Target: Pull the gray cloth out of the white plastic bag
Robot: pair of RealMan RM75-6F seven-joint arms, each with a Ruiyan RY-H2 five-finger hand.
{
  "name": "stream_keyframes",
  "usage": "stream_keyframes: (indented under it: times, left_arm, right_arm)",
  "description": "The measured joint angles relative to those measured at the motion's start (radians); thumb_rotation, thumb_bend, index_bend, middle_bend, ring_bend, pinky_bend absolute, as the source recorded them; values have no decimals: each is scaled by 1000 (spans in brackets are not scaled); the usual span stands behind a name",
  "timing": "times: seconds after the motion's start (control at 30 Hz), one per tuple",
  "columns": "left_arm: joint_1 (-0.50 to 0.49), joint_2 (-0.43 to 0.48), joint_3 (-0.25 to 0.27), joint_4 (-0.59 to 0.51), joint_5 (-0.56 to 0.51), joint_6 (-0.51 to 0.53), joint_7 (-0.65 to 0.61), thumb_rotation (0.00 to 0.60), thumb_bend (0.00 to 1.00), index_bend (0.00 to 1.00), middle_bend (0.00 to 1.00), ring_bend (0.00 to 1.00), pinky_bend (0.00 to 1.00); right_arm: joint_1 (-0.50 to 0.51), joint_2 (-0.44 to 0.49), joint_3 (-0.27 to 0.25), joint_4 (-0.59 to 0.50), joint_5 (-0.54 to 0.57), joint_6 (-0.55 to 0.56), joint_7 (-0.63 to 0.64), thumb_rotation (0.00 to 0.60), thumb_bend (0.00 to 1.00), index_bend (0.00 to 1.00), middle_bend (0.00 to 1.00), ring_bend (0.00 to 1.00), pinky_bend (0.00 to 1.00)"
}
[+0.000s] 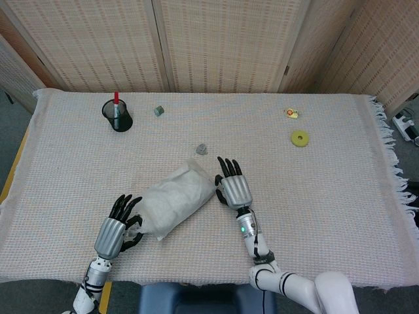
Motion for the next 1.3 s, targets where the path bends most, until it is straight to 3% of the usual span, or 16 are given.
stream_keyframes:
  times: [0.2, 0.87, 1.3]
  left_arm:
    - [0, 8, -1, -6, 2, 7, -2, 600, 636, 777, 166, 0, 34]
    - [-2, 40, -25, -4, -10, 24, -14, 600, 645, 775, 162, 0, 33]
    - [-2, 152, -81, 0, -47, 62, -40, 600, 642, 775, 162, 0, 32]
  right_arm:
    - [7, -7, 1, 6, 9, 1, -16, 600, 564, 568, 0, 0, 0]
    - [-9, 15, 1, 10, 38, 8, -25, 600, 600, 646, 24, 0, 0]
    - [-52, 112, -1, -1, 49, 33, -26, 600, 600, 647, 24, 0, 0]
